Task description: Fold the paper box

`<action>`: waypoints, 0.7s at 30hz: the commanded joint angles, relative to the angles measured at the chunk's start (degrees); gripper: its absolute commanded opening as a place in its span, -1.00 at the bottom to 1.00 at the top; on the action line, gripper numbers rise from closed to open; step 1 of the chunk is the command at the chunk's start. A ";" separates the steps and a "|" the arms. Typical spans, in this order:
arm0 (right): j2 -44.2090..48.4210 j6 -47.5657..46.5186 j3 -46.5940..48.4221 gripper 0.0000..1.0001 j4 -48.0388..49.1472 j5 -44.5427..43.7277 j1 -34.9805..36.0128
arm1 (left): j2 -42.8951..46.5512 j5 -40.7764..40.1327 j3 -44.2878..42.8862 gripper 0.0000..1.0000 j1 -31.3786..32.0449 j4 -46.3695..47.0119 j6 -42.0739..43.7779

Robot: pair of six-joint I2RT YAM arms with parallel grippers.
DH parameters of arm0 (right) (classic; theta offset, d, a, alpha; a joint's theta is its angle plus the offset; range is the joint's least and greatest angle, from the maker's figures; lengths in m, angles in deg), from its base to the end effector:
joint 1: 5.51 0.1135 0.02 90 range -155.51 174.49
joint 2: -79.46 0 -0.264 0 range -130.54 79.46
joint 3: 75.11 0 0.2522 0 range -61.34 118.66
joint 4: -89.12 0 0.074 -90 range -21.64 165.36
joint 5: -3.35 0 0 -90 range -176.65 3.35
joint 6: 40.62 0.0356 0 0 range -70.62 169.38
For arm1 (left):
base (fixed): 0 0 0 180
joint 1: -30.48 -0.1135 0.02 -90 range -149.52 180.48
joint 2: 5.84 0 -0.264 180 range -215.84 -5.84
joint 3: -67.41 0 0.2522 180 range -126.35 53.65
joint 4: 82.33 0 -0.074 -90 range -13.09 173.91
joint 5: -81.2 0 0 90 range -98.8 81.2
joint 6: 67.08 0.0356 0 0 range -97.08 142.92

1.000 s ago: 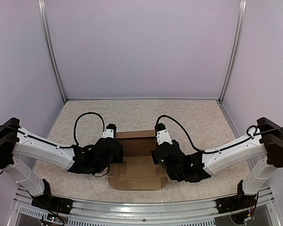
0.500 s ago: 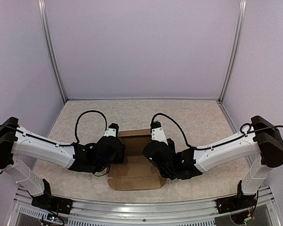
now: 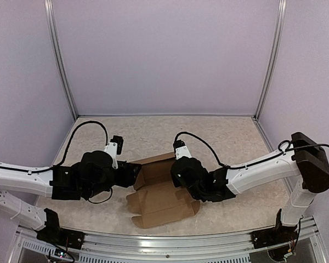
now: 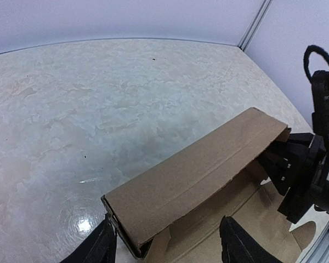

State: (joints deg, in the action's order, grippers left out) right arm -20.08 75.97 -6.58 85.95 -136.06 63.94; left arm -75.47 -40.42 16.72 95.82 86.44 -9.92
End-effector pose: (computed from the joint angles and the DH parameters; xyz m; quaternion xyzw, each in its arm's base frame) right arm 0.1518 0.3279 0.1893 -0.1112 0.8188 0.0691 0.5590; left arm 0.1241 -0.2256 0.2267 0.1029 0.8387 -0.2080 0.4927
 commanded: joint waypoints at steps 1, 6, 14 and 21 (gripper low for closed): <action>-0.09 -5.59 -3.14 -1.00 6.86 11.45 -2.68 | 8.16 5.50 2.64 0.24 -0.15 -4.45 3.30; -0.29 -13.30 -6.28 -1.00 16.25 26.50 -5.39 | 17.62 9.07 3.59 0.25 -2.30 -7.48 6.79; -1.90 -23.83 -11.22 -1.00 30.00 47.92 -7.36 | 21.66 18.69 3.79 0.21 -9.08 -5.18 11.03; -5.52 -25.90 -13.50 -1.00 39.91 55.09 -7.61 | 13.93 27.24 1.39 -0.06 -10.78 0.35 11.17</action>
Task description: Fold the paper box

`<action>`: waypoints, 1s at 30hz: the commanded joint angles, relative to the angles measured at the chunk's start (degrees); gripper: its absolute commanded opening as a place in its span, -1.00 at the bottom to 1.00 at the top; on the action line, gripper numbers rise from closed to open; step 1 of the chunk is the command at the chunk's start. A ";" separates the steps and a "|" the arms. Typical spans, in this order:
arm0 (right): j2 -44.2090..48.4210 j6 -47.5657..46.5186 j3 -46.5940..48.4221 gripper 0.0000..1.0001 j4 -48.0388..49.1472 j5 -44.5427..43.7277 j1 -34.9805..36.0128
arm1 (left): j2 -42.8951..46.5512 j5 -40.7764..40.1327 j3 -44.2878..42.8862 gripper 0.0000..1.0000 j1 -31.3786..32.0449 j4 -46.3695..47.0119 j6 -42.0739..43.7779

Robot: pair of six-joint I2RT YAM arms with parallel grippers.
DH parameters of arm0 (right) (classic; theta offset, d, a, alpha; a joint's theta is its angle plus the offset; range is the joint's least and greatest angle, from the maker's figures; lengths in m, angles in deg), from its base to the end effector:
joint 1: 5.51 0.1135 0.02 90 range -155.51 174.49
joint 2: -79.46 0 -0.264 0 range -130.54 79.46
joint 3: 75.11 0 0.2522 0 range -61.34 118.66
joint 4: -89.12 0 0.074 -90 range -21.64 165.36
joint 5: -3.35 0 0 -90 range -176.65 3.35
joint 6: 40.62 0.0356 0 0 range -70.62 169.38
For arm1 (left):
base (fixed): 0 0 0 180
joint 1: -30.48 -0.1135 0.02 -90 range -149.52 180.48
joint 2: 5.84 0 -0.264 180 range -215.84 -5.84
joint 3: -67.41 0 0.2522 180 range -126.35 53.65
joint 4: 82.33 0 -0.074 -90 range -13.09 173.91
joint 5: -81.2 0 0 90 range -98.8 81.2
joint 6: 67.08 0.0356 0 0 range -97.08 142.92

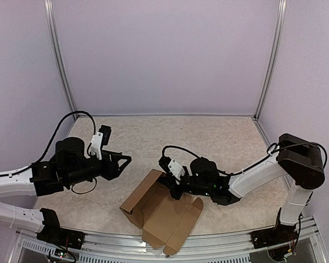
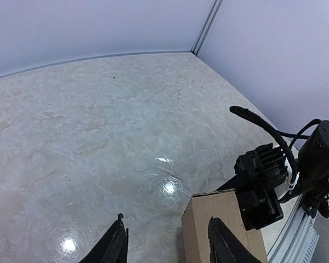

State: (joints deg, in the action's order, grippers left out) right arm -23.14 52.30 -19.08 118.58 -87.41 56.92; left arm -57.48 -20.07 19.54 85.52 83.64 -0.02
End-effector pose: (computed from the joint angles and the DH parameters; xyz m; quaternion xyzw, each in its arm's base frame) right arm 0.1651 0.3151 0.1557 -0.3958 0.7003 0.3162 0.5029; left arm 0.1269 -0.1694 0.2706 0.1667 0.7887 -0.3073 0.5057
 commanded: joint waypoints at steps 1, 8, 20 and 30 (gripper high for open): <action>-2.95 -2.24 -0.88 -1.00 7.52 6.16 -0.62 | -5.27 7.80 -1.93 -0.13 -0.54 3.60 0.96; -5.64 -1.73 -0.72 -1.00 10.53 4.89 -0.59 | -16.45 15.85 -5.01 -0.53 -0.40 8.16 -0.73; -10.87 -0.74 -2.32 -1.00 18.53 2.94 -0.65 | -29.35 16.18 -7.93 -0.84 0.42 9.29 -0.99; -15.63 0.86 -4.08 -1.00 25.23 1.20 -0.50 | -37.35 14.54 -9.65 -0.92 4.47 9.51 -2.01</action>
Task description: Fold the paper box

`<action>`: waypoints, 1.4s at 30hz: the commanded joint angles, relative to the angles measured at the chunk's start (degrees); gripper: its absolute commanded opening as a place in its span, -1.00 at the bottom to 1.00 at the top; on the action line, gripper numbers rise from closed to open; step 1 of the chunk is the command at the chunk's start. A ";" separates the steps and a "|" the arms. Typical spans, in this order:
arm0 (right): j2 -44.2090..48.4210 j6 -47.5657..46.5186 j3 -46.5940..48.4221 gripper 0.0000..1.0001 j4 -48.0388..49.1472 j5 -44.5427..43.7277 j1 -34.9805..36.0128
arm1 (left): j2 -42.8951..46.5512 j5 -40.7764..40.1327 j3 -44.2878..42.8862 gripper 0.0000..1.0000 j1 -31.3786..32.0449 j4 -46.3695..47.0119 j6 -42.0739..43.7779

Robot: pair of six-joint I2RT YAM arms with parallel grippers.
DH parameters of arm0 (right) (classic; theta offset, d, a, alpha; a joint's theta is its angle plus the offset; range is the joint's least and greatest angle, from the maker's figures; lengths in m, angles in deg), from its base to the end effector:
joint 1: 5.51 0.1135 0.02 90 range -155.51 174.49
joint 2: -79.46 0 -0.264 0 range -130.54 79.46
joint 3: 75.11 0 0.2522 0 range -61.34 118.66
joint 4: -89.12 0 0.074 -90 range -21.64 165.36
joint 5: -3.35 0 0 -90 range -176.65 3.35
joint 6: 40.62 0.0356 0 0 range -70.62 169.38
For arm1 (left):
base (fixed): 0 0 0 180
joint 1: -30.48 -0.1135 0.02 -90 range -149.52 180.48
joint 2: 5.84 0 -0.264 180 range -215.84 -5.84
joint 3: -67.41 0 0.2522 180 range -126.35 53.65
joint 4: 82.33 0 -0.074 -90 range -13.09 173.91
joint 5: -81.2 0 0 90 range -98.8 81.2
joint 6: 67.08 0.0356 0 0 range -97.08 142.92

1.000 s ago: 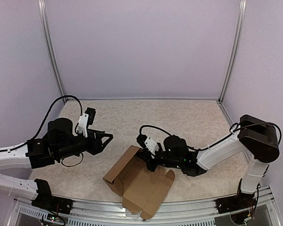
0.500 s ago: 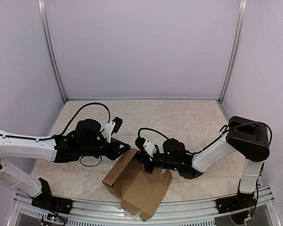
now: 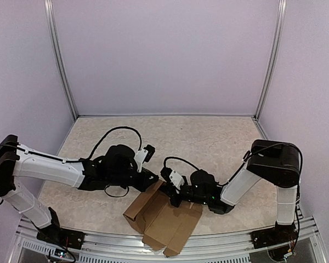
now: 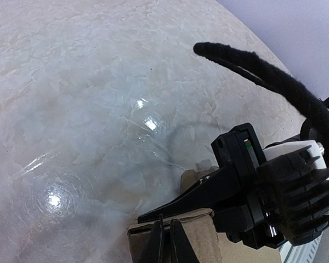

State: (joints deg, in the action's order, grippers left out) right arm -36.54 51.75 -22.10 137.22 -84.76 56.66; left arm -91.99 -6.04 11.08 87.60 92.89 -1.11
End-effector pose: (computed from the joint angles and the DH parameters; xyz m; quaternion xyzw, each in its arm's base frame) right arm 0.1652 0.3155 0.0979 -0.4038 0.6821 0.3364 0.5083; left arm 0.1675 -0.2623 0.1893 0.2628 0.8453 -0.3185 0.3391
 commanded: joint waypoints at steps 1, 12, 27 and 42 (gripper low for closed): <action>-2.75 1.43 -1.47 -1.00 7.73 -2.07 -0.21 | -3.31 0.50 -1.27 -0.93 2.79 0.48 -1.19; -6.74 1.63 -2.77 -0.93 14.47 -10.56 1.48 | -5.42 0.62 -1.27 -0.96 4.95 1.13 -3.27; -8.76 1.30 -2.75 -1.00 19.11 -15.82 3.27 | -4.98 -0.38 -1.00 -0.96 5.36 1.84 -4.66; -7.65 0.80 -3.82 -1.00 19.16 -11.06 3.75 | 13.12 -11.40 1.89 -0.44 -2.19 -6.11 -4.43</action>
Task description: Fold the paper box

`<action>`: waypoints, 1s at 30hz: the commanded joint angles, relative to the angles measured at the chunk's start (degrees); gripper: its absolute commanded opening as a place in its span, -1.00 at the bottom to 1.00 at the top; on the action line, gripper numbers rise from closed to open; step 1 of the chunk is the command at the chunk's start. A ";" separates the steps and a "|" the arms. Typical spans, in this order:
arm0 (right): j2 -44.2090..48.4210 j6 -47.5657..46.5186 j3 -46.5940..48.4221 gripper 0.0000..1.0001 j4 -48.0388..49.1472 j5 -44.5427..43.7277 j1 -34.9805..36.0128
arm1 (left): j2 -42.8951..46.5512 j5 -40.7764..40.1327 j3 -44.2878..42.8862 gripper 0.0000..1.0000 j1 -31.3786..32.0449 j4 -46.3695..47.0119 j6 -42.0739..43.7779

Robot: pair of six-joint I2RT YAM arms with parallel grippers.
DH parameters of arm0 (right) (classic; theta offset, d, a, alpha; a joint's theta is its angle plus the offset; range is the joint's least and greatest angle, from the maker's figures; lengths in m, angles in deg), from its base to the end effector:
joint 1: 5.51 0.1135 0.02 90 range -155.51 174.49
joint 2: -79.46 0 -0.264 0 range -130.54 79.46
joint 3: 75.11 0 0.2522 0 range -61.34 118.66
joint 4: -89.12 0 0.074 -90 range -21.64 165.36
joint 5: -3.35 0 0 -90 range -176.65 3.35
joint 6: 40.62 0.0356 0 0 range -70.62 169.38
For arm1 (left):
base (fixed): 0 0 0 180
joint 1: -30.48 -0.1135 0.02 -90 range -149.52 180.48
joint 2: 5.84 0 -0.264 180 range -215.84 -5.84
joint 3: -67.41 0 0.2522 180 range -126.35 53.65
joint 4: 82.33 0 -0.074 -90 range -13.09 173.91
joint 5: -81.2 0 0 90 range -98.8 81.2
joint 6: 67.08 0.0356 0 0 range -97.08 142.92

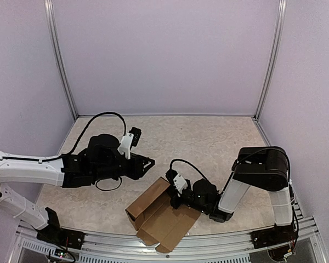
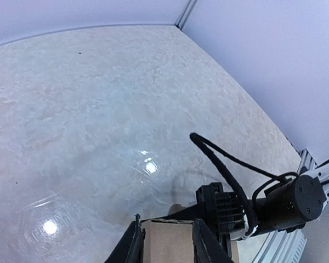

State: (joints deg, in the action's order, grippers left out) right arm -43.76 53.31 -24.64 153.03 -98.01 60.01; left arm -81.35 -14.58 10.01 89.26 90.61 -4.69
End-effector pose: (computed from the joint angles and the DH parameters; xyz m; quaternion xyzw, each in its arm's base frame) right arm 0.1502 0.3129 0.0768 -0.3316 0.6822 0.3070 0.5748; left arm 0.1548 -0.2484 0.2442 0.2005 0.8194 -0.3354 0.4194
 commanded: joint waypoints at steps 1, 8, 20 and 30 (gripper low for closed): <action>-0.23 -0.87 -1.27 -1.00 3.06 2.62 0.40 | 2.60 -1.88 3.82 -0.48 -5.76 -3.55 -1.42; 0.17 -0.34 -0.90 -1.00 2.84 3.92 0.42 | -4.98 9.49 5.49 -0.70 -10.48 1.16 -3.92; 0.08 -0.04 -0.11 -1.00 1.85 3.78 0.52 | -19.37 21.22 5.01 -0.83 -6.43 13.34 -7.86; -0.34 0.47 0.46 -1.00 -0.24 -1.77 0.85 | -23.13 24.48 3.79 -0.84 -4.14 17.04 -7.48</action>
State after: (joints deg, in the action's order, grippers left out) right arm -43.73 53.50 -24.79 153.29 -96.87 60.03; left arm -103.01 4.11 15.96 82.33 104.99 -12.69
